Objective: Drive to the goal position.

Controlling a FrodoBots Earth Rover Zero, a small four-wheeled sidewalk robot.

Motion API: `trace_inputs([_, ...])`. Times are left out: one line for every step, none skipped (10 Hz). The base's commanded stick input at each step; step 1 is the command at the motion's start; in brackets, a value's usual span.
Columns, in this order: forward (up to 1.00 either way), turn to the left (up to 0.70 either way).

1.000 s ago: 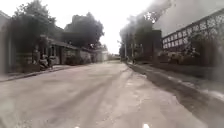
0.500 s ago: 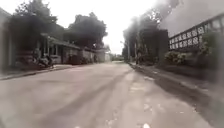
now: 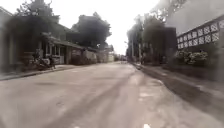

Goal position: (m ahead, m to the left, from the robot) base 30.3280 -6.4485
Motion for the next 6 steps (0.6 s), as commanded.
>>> trace_inputs([0.7,0.03])
trace_inputs([0.7,0.05])
trace_inputs([0.7,0.11])
trace_inputs([0.7,-0.31])
trace_inputs([0.7,-0.35])
trace_inputs([0.7,-0.35])
